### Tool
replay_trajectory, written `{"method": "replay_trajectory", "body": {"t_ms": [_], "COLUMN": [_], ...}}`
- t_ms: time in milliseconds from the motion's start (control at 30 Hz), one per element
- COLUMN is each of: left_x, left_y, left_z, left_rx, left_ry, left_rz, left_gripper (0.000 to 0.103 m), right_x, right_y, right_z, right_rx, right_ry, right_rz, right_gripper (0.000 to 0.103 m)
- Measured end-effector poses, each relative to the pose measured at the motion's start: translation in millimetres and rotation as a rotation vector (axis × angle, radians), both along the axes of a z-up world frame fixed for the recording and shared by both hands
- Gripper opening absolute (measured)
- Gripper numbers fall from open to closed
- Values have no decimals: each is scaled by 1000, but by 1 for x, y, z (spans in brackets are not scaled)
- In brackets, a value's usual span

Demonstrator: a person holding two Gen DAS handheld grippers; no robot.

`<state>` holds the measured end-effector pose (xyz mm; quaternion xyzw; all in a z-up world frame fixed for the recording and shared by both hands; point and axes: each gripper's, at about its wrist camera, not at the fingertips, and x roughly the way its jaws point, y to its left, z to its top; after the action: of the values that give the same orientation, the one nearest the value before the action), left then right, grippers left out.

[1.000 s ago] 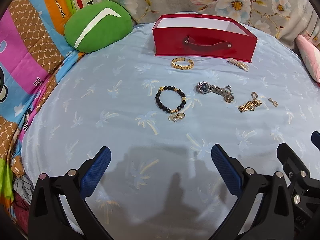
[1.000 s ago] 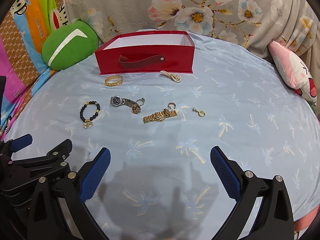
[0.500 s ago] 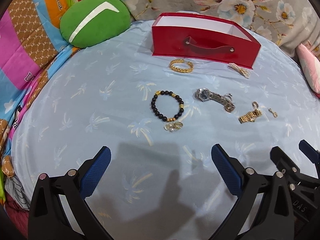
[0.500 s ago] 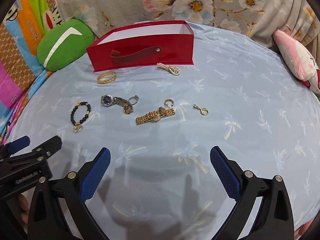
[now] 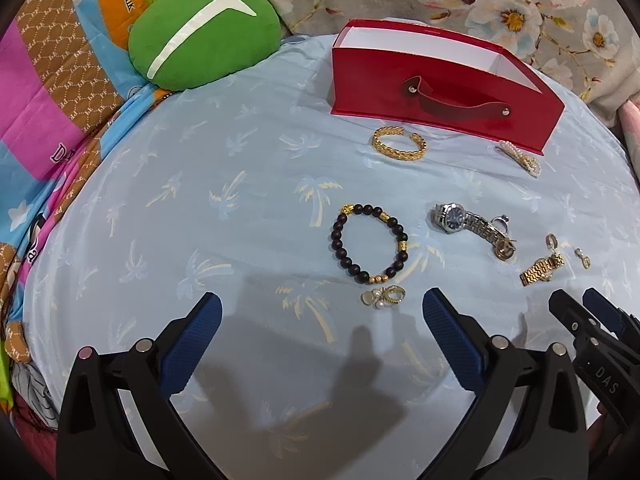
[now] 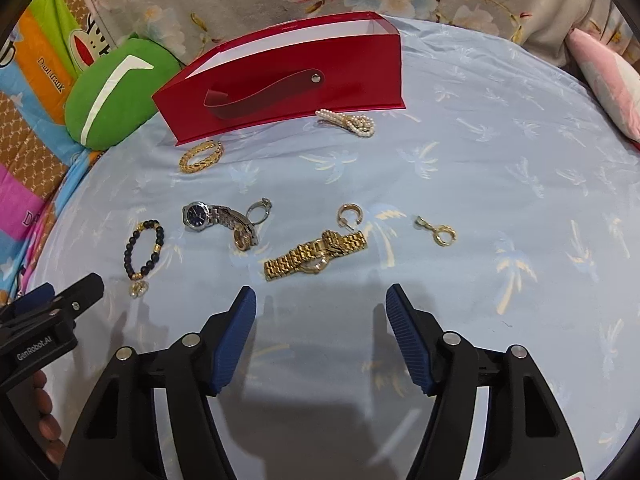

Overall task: Organize jewelry
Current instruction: 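Lower the right tool and grasp a gold hoop earring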

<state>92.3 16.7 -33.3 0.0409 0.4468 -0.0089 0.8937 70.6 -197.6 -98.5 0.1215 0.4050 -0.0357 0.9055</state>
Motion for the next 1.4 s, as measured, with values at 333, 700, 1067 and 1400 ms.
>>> {"method": "replay_trajectory", "body": {"t_ms": [333,700,1067,1400], "left_x": [9,13,14,11], "left_y": [4,12,18,3], "left_z": [-9,-18,-23,-29], "left_rx": [-4,-20,-34,-42], "left_ry": [22,44,56,72], "left_rz": [-6,0,3,-45], "left_gripper": [98,98,98,98], "right_x": [26,46,58,62], "right_y": [23,37,37,33], "right_z": [-2,-9,-11,-13], "right_rx": [31,44,66,83], "right_ry": [7,35,30,11], "right_rz": [101,129,114,117], "right_gripper": [38,22,18,6]}}
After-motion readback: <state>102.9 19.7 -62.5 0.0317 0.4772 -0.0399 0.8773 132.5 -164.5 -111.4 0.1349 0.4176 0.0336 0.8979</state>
